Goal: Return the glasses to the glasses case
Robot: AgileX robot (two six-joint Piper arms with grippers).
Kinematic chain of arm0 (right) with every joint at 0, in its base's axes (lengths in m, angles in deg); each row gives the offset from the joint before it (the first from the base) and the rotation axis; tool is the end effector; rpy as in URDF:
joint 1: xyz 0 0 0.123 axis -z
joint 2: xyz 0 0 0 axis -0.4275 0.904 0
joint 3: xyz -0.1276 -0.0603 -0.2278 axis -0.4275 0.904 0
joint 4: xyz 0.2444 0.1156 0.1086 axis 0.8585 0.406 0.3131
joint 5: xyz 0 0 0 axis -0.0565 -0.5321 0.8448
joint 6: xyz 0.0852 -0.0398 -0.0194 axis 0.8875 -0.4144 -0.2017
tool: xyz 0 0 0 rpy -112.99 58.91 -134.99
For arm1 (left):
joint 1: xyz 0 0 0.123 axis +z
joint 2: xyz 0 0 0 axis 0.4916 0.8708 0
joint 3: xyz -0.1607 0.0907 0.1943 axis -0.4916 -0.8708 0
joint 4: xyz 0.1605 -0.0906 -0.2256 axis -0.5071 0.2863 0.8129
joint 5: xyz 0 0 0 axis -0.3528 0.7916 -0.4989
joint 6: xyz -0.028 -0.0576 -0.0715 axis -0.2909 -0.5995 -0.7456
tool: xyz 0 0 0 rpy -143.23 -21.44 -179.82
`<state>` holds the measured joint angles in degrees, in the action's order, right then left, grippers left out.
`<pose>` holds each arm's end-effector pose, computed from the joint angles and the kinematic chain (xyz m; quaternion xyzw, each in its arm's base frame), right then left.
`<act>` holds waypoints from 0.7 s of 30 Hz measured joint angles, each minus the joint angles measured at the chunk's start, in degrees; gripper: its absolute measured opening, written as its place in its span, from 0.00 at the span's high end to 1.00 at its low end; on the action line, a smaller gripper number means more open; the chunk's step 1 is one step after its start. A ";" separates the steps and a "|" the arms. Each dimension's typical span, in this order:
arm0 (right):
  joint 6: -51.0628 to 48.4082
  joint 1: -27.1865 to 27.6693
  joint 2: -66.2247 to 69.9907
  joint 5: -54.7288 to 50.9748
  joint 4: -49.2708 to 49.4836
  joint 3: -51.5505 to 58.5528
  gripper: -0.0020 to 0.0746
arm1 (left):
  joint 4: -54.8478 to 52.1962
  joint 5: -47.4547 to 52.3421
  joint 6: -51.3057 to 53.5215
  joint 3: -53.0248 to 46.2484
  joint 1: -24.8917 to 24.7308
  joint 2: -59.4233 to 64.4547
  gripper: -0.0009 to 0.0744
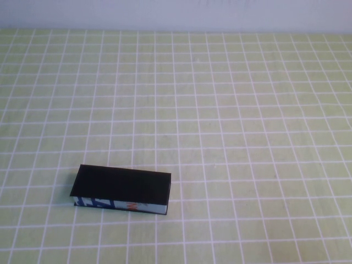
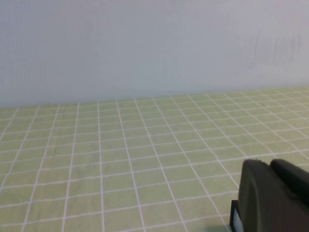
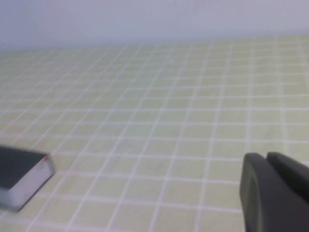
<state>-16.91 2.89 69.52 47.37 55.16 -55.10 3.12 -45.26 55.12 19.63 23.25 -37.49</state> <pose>0.1131 0.0442 0.2022 -0.0978 0.7406 0.1551 0.6465 0.1188 -0.0215 0.1973 0.0778 0.7024 -0.0602 0.7050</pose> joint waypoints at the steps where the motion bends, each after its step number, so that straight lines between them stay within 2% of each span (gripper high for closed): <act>1: 0.00 2.61 0.00 1.51 0.00 0.42 0.99 | 0.00 -0.03 0.00 0.00 0.00 0.00 0.99; 5: 0.15 13.14 -1.24 3.60 0.00 1.11 0.99 | 0.00 -0.11 0.00 0.00 0.00 0.00 0.99; 8: 0.25 16.70 -2.96 3.84 0.89 1.11 0.99 | 0.00 -0.11 0.00 0.00 0.00 0.00 0.99; 21: 0.27 17.73 -3.46 3.32 4.19 1.11 0.99 | 0.00 -0.11 0.00 0.00 0.00 0.00 0.99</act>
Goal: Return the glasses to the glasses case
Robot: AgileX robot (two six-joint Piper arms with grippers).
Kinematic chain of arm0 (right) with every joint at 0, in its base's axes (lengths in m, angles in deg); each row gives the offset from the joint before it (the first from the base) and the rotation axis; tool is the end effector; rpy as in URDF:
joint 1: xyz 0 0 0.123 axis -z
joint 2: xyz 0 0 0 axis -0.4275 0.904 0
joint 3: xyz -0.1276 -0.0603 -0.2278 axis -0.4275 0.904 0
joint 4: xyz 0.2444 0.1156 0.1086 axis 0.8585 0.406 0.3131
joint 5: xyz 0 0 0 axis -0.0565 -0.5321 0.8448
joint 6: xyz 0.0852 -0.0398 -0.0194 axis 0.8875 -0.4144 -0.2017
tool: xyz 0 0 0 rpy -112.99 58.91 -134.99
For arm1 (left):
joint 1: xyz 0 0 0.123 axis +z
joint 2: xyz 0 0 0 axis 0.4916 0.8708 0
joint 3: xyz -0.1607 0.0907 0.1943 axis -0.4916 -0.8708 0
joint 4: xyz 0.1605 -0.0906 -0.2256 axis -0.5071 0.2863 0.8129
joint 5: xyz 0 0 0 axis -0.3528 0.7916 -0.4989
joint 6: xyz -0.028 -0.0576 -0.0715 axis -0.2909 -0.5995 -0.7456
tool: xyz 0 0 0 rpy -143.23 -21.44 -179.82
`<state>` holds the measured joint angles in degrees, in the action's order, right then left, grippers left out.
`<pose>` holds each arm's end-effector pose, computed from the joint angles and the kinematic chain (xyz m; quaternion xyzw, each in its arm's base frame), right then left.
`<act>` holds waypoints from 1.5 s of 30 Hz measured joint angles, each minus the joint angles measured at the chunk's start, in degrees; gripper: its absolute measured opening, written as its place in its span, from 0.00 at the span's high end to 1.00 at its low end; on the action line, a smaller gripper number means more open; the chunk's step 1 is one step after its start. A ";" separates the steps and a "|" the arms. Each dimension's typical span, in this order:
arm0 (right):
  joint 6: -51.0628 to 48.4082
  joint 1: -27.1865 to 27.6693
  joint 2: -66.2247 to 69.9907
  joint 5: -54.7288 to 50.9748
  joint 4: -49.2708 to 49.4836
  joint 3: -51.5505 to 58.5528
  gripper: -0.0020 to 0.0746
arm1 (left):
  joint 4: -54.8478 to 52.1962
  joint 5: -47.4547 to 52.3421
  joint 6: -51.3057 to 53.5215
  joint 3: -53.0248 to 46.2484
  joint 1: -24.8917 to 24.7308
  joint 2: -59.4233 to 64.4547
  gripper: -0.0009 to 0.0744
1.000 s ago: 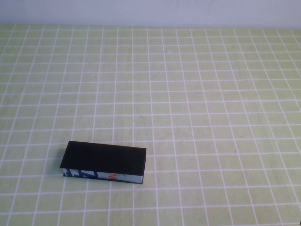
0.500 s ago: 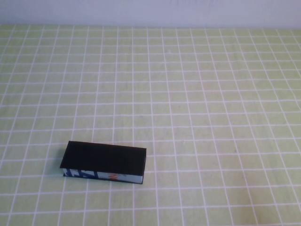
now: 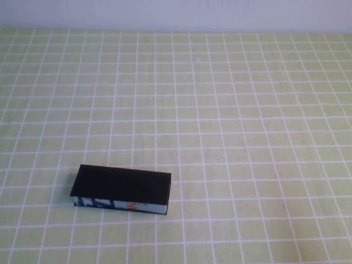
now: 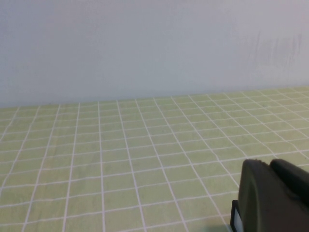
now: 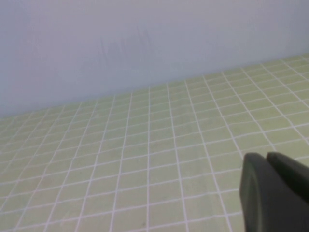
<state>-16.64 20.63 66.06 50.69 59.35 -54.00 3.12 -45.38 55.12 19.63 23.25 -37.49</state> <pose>0.1173 0.0089 0.2074 0.0388 0.7126 0.0898 0.6947 0.1189 -0.0213 0.1974 0.0772 0.7021 -0.0596 0.7054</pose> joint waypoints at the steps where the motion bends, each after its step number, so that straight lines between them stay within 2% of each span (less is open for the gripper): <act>1: 0.00 0.00 0.00 0.00 0.12 0.00 0.99 | 0.00 0.00 0.00 0.00 0.00 0.00 0.99; 4: -4.47 0.00 0.00 -0.61 4.32 0.08 0.99 | 0.00 0.00 0.00 0.00 0.00 0.00 0.99; 7: -15.26 0.00 0.00 -1.84 11.68 0.08 0.99 | 0.00 0.00 0.00 0.00 0.00 0.00 0.99; 11: -21.12 0.00 0.00 -2.84 13.98 1.74 0.99 | 0.00 0.00 0.00 0.00 0.00 0.00 0.99; 21: -22.10 0.00 0.00 -12.53 14.34 2.28 0.99 | 0.27 0.00 0.00 0.00 0.00 0.00 0.99; 45: -22.20 0.00 0.00 -12.89 14.44 2.28 0.99 | 0.27 0.00 0.00 0.00 0.00 0.00 0.99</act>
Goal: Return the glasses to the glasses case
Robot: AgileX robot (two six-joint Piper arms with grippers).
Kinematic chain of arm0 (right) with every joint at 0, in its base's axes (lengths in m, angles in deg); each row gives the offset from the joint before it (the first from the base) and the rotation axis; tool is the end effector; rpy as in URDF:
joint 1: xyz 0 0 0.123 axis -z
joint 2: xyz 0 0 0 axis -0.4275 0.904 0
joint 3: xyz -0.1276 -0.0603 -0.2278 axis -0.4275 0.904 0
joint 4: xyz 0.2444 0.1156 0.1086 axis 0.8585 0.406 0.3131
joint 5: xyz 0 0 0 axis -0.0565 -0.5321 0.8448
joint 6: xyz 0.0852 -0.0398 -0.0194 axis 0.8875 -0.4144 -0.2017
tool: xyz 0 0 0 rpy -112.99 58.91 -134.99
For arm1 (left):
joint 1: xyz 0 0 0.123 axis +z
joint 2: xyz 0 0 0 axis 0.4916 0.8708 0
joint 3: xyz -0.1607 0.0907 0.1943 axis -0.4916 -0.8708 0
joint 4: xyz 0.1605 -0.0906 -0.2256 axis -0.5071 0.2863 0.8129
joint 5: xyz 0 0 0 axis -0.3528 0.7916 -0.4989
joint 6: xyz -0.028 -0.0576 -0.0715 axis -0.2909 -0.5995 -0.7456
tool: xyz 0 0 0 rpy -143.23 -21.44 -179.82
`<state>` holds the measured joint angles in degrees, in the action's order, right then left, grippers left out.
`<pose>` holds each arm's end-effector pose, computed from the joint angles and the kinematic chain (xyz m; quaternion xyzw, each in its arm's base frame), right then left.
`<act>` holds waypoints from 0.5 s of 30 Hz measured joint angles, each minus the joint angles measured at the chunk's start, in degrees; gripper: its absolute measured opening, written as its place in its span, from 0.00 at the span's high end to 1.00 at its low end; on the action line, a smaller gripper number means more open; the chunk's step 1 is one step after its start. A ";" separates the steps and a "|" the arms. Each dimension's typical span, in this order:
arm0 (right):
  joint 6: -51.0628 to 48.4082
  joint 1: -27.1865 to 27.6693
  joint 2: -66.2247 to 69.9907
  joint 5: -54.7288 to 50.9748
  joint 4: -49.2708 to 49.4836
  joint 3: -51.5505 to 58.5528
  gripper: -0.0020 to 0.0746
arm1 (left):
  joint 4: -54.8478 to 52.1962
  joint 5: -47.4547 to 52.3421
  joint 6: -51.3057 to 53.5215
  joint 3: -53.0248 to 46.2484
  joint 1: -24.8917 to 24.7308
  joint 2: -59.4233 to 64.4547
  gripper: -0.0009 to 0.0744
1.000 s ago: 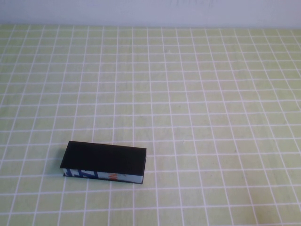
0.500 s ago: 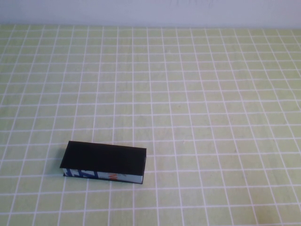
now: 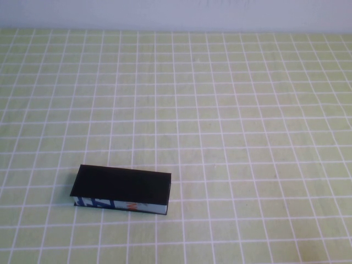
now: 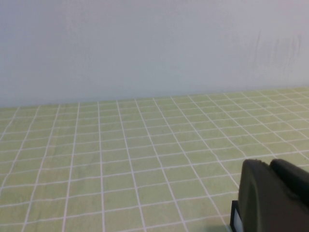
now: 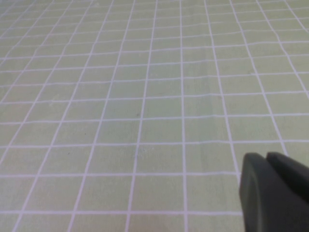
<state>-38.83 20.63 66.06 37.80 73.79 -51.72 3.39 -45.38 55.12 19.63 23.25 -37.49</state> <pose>0.1146 0.0158 0.1715 -0.0381 0.7971 0.0615 0.5996 0.1189 -0.0213 0.1974 0.0756 0.7021 -0.0613 0.7054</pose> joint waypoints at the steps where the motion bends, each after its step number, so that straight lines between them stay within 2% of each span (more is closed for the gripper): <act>1: 0.00 0.00 0.00 0.00 0.00 0.00 0.99 | -0.21 0.00 0.00 0.00 0.00 0.00 0.99; 3: 0.00 0.00 0.00 0.00 0.00 0.00 0.99 | -3.11 -0.13 -1.22 0.00 0.00 0.00 0.99; 5: 0.00 0.00 0.00 0.00 0.00 0.00 0.99 | -10.73 -0.28 -7.82 0.59 0.00 0.00 0.99; 11: 0.00 0.00 0.00 0.00 0.00 0.00 0.99 | -47.90 -5.17 -44.55 3.64 0.00 0.00 0.99; 15: 0.00 0.00 0.00 0.00 0.00 0.00 0.99 | -55.37 -11.86 -52.06 1.09 0.00 -1.11 0.99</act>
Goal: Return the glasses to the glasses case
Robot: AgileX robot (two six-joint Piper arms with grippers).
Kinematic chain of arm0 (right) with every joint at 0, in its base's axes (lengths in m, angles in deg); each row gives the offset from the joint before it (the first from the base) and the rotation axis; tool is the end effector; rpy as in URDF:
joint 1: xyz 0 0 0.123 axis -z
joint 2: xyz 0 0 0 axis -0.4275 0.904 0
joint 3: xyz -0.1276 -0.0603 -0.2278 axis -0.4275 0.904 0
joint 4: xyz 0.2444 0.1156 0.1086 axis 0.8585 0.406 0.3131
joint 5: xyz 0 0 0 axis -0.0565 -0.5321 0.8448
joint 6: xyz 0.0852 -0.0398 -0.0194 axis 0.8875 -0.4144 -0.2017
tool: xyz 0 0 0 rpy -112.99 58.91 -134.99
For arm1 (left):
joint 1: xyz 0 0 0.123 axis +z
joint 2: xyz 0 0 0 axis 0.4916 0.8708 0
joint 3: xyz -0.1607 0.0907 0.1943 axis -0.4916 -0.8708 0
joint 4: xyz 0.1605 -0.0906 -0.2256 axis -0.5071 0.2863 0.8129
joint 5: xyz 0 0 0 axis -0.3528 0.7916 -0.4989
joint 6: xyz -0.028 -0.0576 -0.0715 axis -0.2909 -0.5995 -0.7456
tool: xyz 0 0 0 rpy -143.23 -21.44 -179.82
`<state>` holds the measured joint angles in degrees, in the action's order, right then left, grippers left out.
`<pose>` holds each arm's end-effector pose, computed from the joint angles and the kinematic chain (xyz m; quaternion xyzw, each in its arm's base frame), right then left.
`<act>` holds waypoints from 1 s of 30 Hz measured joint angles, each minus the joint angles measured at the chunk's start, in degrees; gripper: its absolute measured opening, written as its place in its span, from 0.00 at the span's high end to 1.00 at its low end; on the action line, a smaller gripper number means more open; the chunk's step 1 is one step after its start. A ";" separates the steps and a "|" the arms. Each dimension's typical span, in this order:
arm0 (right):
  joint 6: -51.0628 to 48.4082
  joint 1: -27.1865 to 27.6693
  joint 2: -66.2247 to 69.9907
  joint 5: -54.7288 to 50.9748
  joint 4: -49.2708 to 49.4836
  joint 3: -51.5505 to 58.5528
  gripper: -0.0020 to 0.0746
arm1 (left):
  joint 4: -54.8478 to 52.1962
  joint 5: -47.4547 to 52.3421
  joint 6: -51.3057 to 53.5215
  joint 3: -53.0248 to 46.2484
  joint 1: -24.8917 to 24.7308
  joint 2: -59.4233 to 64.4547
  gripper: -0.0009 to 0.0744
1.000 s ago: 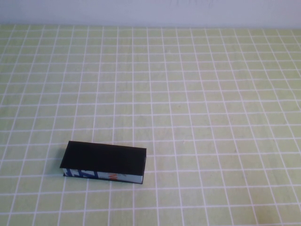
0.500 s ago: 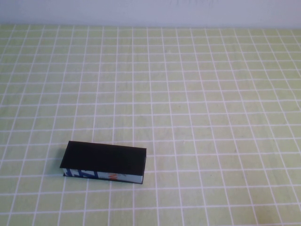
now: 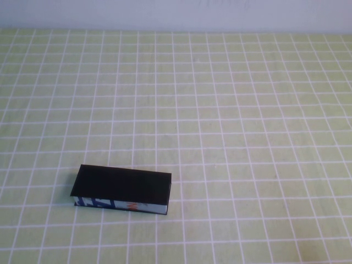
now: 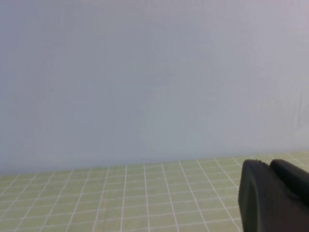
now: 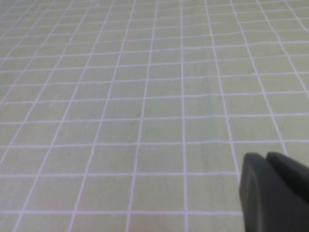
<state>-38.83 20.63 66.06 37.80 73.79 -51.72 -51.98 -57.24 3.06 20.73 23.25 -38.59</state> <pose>0.1146 0.0158 0.1715 -0.0381 0.7971 0.0615 0.5996 0.1163 -0.0114 0.2217 0.0535 0.6325 -0.0079 0.7727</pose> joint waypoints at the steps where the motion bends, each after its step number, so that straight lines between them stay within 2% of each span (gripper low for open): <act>1: 0.00 0.00 0.00 0.00 0.00 0.00 0.99 | -0.59 0.13 -1.08 -0.42 0.00 -0.11 0.99; 8: 0.00 0.00 -0.09 0.00 0.00 0.00 0.99 | -2.03 8.12 -3.93 -1.06 0.14 -0.24 0.99; 13: 0.00 0.00 -0.09 0.00 0.00 0.00 0.99 | -2.11 19.72 -4.55 -1.06 0.14 -0.24 0.99; 18: 0.00 0.00 -0.09 0.00 0.00 0.00 0.99 | -2.26 26.77 -5.68 -1.06 0.14 -0.24 0.99; 30: 0.00 0.00 -0.09 0.00 0.00 0.00 0.99 | -2.49 28.55 -6.66 -1.06 0.14 -0.24 0.99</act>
<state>-38.83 20.63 65.97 37.80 73.79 -51.72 -54.47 -28.69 -3.60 19.67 23.39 -38.83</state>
